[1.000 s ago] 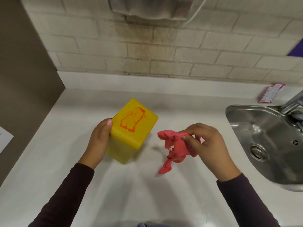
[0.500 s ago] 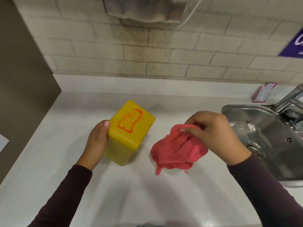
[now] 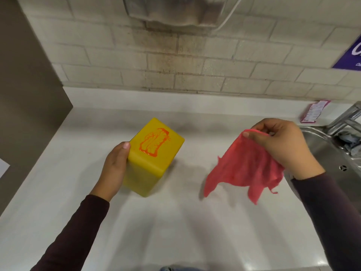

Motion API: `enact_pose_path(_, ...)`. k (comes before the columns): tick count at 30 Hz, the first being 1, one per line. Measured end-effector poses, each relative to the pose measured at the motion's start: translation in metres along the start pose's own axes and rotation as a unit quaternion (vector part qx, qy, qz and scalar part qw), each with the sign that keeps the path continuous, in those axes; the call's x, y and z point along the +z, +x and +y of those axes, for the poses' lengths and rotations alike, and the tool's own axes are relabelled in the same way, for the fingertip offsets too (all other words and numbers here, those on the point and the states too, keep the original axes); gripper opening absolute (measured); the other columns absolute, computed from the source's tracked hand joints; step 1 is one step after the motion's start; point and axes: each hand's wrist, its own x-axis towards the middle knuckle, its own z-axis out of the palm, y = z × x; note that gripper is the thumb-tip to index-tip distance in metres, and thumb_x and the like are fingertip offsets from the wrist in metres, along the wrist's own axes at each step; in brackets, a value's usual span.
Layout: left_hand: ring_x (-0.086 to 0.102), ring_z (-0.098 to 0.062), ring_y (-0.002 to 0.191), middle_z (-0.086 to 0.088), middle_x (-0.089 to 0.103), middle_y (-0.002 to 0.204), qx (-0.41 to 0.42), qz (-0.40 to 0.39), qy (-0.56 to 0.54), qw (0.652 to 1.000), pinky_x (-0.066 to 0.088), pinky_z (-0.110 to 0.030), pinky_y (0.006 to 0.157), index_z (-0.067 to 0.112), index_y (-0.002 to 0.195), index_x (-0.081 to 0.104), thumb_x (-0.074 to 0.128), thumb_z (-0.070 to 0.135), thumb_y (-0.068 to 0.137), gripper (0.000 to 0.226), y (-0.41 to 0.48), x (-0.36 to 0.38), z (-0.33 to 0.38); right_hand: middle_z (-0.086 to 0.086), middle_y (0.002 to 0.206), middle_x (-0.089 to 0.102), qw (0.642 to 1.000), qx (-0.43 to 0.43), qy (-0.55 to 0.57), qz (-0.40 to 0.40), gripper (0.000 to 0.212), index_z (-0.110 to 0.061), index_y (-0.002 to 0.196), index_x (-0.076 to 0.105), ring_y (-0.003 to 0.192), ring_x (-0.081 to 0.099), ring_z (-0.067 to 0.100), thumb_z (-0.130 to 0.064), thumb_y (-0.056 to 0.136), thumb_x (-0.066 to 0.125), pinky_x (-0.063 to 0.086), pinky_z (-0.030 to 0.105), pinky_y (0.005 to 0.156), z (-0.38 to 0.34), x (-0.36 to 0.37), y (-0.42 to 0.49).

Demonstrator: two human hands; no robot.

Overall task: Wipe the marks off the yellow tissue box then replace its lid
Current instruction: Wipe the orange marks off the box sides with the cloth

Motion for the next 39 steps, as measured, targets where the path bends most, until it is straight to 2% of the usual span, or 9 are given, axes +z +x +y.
enact_pose_path(5,0.051,-0.014,0.078,-0.007,0.057,0.089,-0.004,-0.001,-0.002,1.0,0.041,-0.029,0.073,0.004,0.095,0.055,0.028,0.064,0.076,0.069,0.001,0.001,0.0,-0.012,0.049,0.057,0.994,-0.015,-0.087,-0.059,0.023,-0.019,0.054,0.057,0.037,0.05,0.003,-0.027,0.072,0.069,0.028,0.01,0.027,-0.013,0.029,-0.036)
enact_pose_path(9,0.051,-0.014,0.079,-0.007,0.057,0.089,-0.01,0.001,-0.011,1.0,0.041,-0.029,0.074,0.005,0.094,0.055,0.028,0.066,0.074,0.07,0.001,0.0,-0.002,-0.001,0.069,0.063,0.95,-0.048,-0.183,-0.25,0.016,-0.021,0.065,0.057,0.072,0.058,0.019,-0.024,0.08,0.06,0.041,0.027,0.069,0.005,0.106,-0.082)
enact_pose_path(12,0.05,-0.013,0.079,-0.007,0.056,0.089,-0.016,0.004,-0.013,1.0,0.041,-0.029,0.073,0.003,0.094,0.054,0.028,0.067,0.073,0.072,0.001,-0.001,-0.003,0.01,0.077,0.067,0.925,-0.056,-0.161,-0.338,0.019,-0.013,0.067,0.057,0.069,0.049,0.019,-0.016,0.086,0.051,0.028,0.025,0.06,0.024,0.144,-0.112)
enact_pose_path(17,0.051,-0.014,0.08,-0.007,0.057,0.09,-0.019,0.001,-0.014,1.0,0.042,-0.029,0.075,0.008,0.094,0.056,0.028,0.068,0.073,0.069,0.0,-0.001,-0.004,0.003,0.067,0.059,0.955,-0.022,-0.153,-0.254,0.021,-0.018,0.059,0.055,0.066,0.053,0.021,-0.013,0.08,0.055,0.029,0.028,0.057,0.054,0.127,-0.08)
enact_pose_path(23,0.051,-0.011,0.077,-0.002,0.058,0.086,-0.01,0.0,-0.009,1.0,0.041,-0.029,0.073,0.025,0.084,0.055,0.027,0.067,0.073,0.052,-0.002,0.001,-0.003,0.006,0.124,0.054,0.981,0.04,-0.178,-0.062,0.034,-0.017,0.122,0.058,0.111,0.048,0.028,-0.021,0.089,0.059,0.039,0.044,0.093,0.099,0.112,-0.051)
enact_pose_path(29,0.052,-0.011,0.079,-0.002,0.058,0.088,-0.016,-0.001,-0.022,1.0,0.042,-0.029,0.075,0.028,0.085,0.055,0.028,0.067,0.074,0.049,-0.001,0.001,-0.004,0.004,0.136,0.045,0.947,0.15,-0.151,-0.24,0.073,-0.02,0.135,0.042,0.122,0.042,0.029,-0.045,0.073,0.071,0.039,0.043,0.099,0.127,0.121,-0.066)
enact_pose_path(32,0.053,-0.011,0.08,-0.001,0.059,0.087,-0.011,-0.006,-0.017,1.0,0.043,-0.029,0.075,0.031,0.084,0.057,0.027,0.068,0.073,0.049,-0.002,0.002,-0.005,0.002,0.137,0.046,0.945,0.147,-0.168,-0.24,0.083,-0.018,0.141,0.032,0.124,0.039,0.029,-0.041,0.072,0.071,0.037,0.043,0.1,0.13,0.132,-0.072)
enact_pose_path(34,0.054,-0.01,0.079,-0.001,0.06,0.086,-0.011,-0.007,-0.014,1.0,0.043,-0.03,0.074,0.033,0.082,0.057,0.027,0.069,0.073,0.048,-0.003,0.003,-0.005,0.002,0.123,0.055,0.942,0.143,-0.211,-0.217,0.076,-0.016,0.135,0.039,0.115,0.044,0.029,-0.04,0.07,0.07,0.036,0.039,0.091,0.13,0.139,-0.073)
enact_pose_path(39,0.058,0.01,0.072,0.017,0.067,0.08,-0.006,-0.008,-0.008,1.0,0.044,-0.024,0.072,0.052,0.079,0.063,0.027,0.068,0.074,0.04,-0.004,0.006,-0.006,-0.002,0.066,0.057,0.958,0.126,-0.149,-0.21,0.013,-0.018,0.066,0.056,0.077,0.057,0.027,-0.025,0.072,0.065,0.039,0.033,0.067,0.118,0.136,-0.074)
